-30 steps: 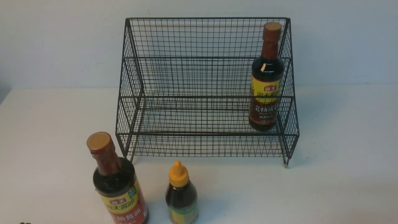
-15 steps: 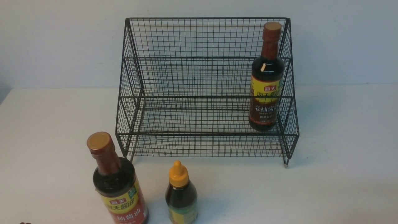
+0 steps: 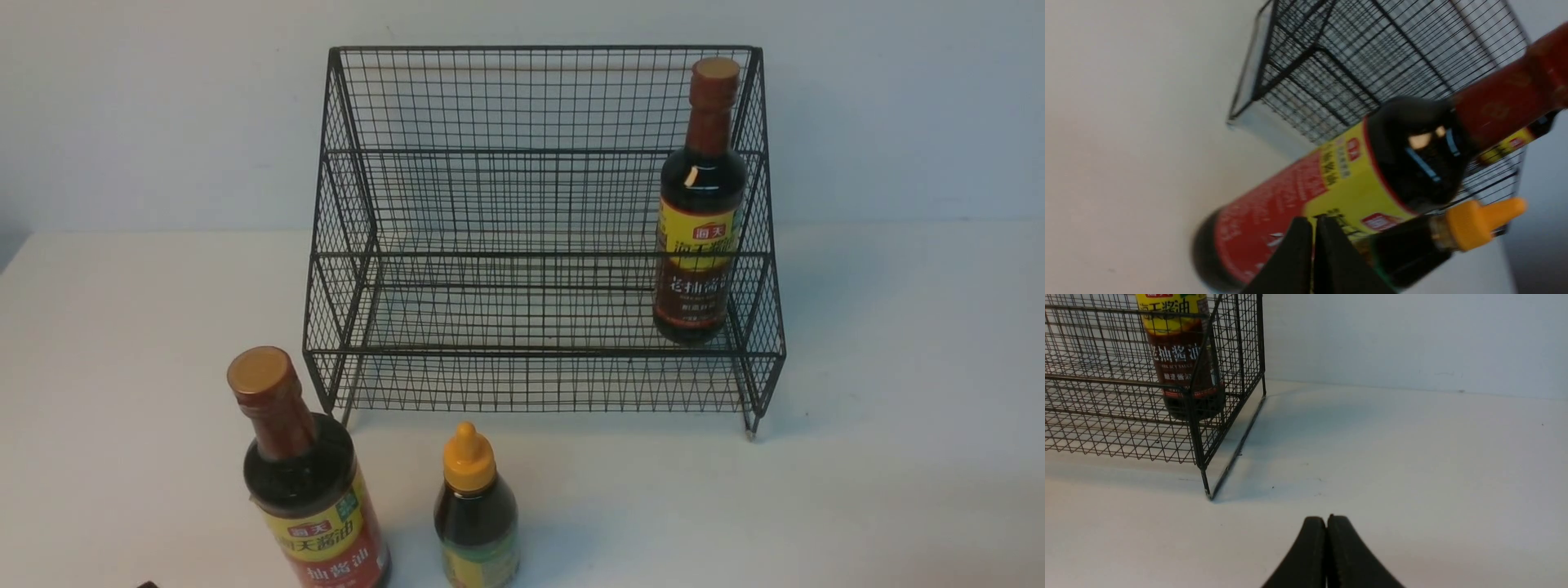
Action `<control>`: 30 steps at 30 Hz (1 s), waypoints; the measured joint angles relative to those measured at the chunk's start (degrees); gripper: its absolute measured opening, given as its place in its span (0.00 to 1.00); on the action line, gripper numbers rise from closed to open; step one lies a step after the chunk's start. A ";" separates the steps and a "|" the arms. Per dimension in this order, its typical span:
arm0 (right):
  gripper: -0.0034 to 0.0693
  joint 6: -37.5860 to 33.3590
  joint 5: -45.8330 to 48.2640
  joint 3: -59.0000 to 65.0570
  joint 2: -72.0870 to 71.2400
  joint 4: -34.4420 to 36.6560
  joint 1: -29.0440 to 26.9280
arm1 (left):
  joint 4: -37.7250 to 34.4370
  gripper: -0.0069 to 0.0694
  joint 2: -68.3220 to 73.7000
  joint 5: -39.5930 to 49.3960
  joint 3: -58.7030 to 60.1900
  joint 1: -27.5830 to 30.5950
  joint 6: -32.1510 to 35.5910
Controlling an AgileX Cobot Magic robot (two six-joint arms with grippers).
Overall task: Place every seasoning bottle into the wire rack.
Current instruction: Use the left arm to grab the condiment bottle closest to it
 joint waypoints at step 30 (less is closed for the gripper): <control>0.03 0.00 0.00 0.00 0.00 0.00 0.00 | -3.19 0.71 37.17 14.68 -36.06 0.00 51.73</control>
